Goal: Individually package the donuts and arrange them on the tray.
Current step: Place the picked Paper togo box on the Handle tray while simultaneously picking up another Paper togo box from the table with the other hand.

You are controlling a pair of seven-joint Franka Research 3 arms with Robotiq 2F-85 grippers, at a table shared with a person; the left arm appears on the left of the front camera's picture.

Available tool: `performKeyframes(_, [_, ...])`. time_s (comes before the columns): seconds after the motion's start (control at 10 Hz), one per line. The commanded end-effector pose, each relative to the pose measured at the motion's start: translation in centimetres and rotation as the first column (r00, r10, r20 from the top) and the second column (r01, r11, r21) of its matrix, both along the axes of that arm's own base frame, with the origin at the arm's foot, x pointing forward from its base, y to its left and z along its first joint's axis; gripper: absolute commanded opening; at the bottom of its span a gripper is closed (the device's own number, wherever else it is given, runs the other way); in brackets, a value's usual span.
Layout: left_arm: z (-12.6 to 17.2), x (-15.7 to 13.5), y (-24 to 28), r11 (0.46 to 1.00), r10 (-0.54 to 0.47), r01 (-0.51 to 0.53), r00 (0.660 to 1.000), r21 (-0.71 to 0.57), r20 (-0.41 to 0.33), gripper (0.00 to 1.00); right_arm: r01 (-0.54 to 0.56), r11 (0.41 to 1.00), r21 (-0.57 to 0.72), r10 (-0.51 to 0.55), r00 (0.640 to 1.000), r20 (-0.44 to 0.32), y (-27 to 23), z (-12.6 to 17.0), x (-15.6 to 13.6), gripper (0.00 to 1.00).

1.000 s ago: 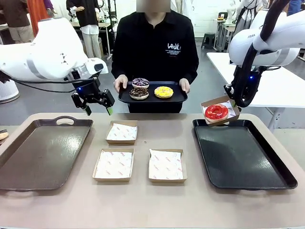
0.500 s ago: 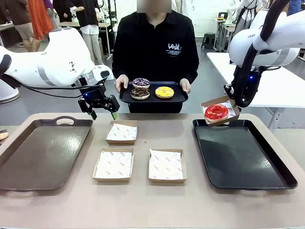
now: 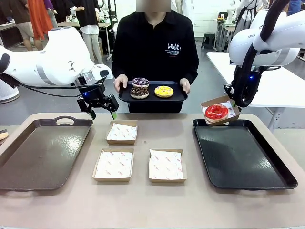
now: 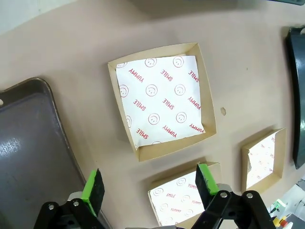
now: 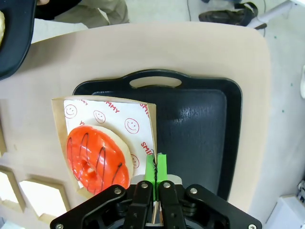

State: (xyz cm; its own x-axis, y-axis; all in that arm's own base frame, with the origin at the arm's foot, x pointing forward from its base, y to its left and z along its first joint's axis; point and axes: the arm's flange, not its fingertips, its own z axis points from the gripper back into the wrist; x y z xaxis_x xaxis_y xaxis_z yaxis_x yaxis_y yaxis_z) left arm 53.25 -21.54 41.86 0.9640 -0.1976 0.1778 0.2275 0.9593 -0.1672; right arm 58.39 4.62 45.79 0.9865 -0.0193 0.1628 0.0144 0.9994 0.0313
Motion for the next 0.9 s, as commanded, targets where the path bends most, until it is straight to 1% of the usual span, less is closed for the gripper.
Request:
performKeyframes(0.0, [0.3, -0.2, 0.1, 1.000, -0.001, 0.001, 1.000, 0.003, -0.006, 1.00, 0.000, 1.000, -0.006, 0.000, 1.000, 0.002, 0.1, 0.2, 0.1, 0.01])
performKeyframes(0.1, [0.0, 0.0, 0.0, 1.000, 0.000, 0.000, 1.000, 0.000, 0.000, 1.00, 0.000, 1.000, 0.000, 0.000, 1.000, 0.000, 0.0, 0.0, 0.0, 0.01])
performKeyframes(0.2, [0.1, 0.8, 0.1, 0.998, 0.024, -0.029, 0.996, -0.057, -0.080, 1.00, -0.011, 1.000, 0.003, 0.012, 1.000, -0.028, -0.4, -0.8, -0.1, 0.01])
performKeyframes(0.3, [0.1, 1.5, 0.3, 0.995, 0.059, -0.068, 0.992, -0.077, -0.107, 1.00, -0.012, 1.000, 0.003, 0.013, 0.999, -0.032, -0.9, -1.3, -0.3, 0.01])
performKeyframes(0.4, [0.0, 2.1, 0.4, 0.990, 0.107, -0.118, 0.987, -0.082, -0.121, 1.00, -0.013, 1.000, 0.002, 0.014, 0.998, -0.058, -1.4, -1.9, -0.4, 0.01])
performKeyframes(0.5, [-0.2, 2.7, 0.4, 0.986, 0.134, -0.146, 0.982, -0.080, -0.135, 1.00, -0.014, 1.000, 0.004, 0.014, 0.996, -0.088, -2.0, -2.6, -0.6, 0.01])
performKeyframes(0.8, [-1.4, 5.1, -0.2, 0.979, 0.193, -0.201, 0.965, -0.027, -0.178, 1.00, -0.009, 1.000, 0.018, 0.012, 0.990, -0.141, -4.1, -4.4, -1.4, 0.01])
